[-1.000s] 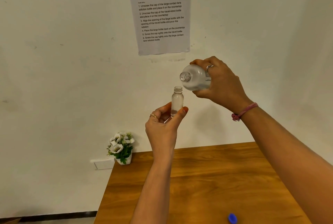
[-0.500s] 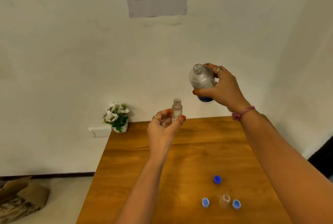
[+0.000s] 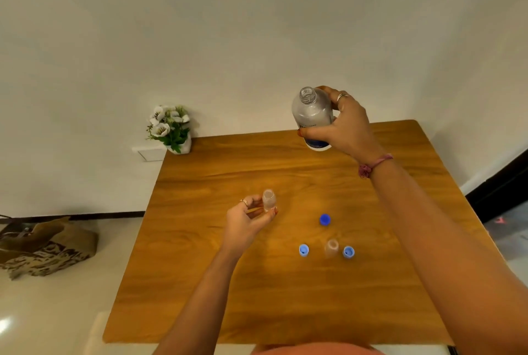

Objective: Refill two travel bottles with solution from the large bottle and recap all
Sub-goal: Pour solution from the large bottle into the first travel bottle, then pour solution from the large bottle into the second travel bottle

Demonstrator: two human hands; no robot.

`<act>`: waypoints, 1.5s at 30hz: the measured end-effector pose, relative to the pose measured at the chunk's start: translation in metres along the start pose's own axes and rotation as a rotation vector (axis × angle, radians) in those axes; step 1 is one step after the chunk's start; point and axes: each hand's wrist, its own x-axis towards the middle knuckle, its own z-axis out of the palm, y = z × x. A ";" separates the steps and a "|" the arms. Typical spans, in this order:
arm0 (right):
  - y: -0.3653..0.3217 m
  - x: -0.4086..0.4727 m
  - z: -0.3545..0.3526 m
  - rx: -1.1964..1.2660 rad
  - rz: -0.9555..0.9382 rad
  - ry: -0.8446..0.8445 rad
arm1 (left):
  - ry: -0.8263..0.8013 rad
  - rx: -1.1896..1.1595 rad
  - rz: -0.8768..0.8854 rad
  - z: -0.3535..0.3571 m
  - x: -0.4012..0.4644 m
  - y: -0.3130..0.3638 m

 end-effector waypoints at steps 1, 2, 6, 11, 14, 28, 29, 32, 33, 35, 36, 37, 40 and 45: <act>0.004 -0.002 0.001 -0.002 -0.002 -0.006 | -0.023 0.016 -0.019 0.002 -0.002 -0.008; 0.009 -0.004 0.001 -0.008 -0.002 -0.014 | -0.048 0.033 -0.038 0.005 -0.004 -0.017; 0.026 -0.006 0.005 -0.041 -0.008 -0.034 | -0.130 0.081 -0.110 0.018 -0.013 -0.042; 0.046 -0.008 0.009 -0.087 -0.004 -0.062 | -0.211 0.125 -0.149 0.028 -0.020 -0.068; 0.057 -0.009 0.011 -0.105 0.008 -0.083 | -0.231 0.182 -0.131 0.033 -0.021 -0.078; 0.081 -0.020 0.008 -0.136 0.076 -0.109 | -0.245 0.272 -0.190 0.044 -0.020 -0.098; 0.082 -0.021 0.007 -0.144 0.079 -0.114 | -0.249 0.268 -0.193 0.044 -0.020 -0.097; 0.088 -0.024 0.007 -0.175 0.101 -0.122 | -0.263 0.257 -0.199 0.044 -0.019 -0.095; 0.089 -0.025 0.007 -0.181 0.111 -0.125 | -0.270 0.262 -0.205 0.044 -0.019 -0.095; 0.092 -0.026 0.006 -0.185 0.123 -0.134 | -0.285 0.289 -0.222 0.042 -0.018 -0.095; 0.092 -0.026 0.006 -0.185 0.126 -0.137 | -0.301 0.297 -0.238 0.041 -0.016 -0.095; 0.093 -0.026 0.005 -0.185 0.126 -0.141 | -0.317 0.296 -0.260 0.039 -0.016 -0.094; 0.094 -0.026 0.002 -0.177 0.128 -0.139 | -0.316 0.235 -0.241 0.034 -0.018 -0.083; 0.090 -0.024 -0.004 -0.149 0.090 -0.134 | -0.146 0.349 0.049 0.041 -0.026 -0.039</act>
